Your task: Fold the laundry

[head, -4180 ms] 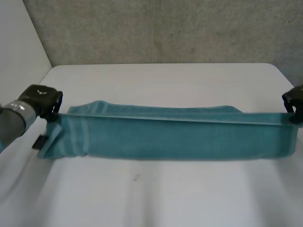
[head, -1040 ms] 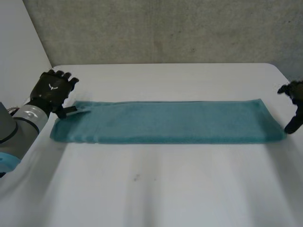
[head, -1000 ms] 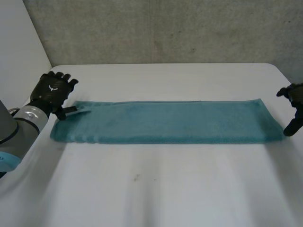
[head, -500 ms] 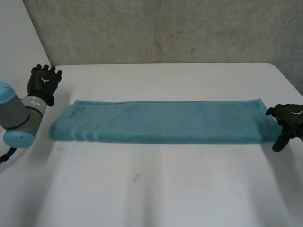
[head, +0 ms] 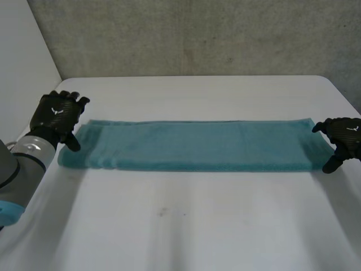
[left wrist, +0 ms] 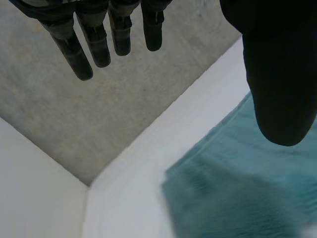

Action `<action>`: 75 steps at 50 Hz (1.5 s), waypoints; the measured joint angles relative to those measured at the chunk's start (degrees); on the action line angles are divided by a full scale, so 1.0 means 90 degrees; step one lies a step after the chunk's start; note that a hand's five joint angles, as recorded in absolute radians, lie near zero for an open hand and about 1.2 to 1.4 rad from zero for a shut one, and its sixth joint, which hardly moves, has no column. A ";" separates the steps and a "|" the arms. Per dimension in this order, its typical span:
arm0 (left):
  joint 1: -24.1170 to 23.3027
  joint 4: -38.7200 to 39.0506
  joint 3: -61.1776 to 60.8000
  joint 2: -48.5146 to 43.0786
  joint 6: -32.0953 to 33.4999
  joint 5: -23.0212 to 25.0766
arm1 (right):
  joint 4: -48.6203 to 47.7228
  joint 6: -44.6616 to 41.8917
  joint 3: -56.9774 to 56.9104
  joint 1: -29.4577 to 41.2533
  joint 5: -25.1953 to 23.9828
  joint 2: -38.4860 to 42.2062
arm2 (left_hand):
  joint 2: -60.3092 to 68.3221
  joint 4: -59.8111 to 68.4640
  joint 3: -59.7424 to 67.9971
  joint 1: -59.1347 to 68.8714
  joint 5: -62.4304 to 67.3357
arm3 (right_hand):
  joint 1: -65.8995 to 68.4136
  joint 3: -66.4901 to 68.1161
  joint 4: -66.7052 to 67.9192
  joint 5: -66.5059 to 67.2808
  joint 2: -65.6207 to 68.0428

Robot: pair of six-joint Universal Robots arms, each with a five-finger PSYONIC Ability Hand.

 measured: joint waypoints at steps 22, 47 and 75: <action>-0.0186 -0.0274 -0.0478 0.0225 -0.1420 -0.0003 | -0.0049 -0.0722 -0.0791 -0.0395 -0.0155 0.1310 | 0.0000 0.0005 0.0000 0.0000 0.0003 | 0.2534 0.3091 0.3091 0.2920 0.3116; -0.0269 -0.0191 -0.0621 0.0237 -0.1420 0.0002 | -0.0252 -0.0701 -0.0949 -0.0401 -0.0029 0.1476 | 0.0001 0.0003 0.0000 0.0000 0.0002 | 0.4086 0.5314 0.5375 0.5078 0.5360; -0.0332 -0.0148 -0.0729 0.0401 -0.1410 0.0002 | -0.0343 -0.0435 -0.2799 -0.0205 0.1630 0.1377 | 0.0000 0.0000 0.0000 0.0000 -0.0001 | 0.4130 0.5339 0.5398 0.5194 0.5366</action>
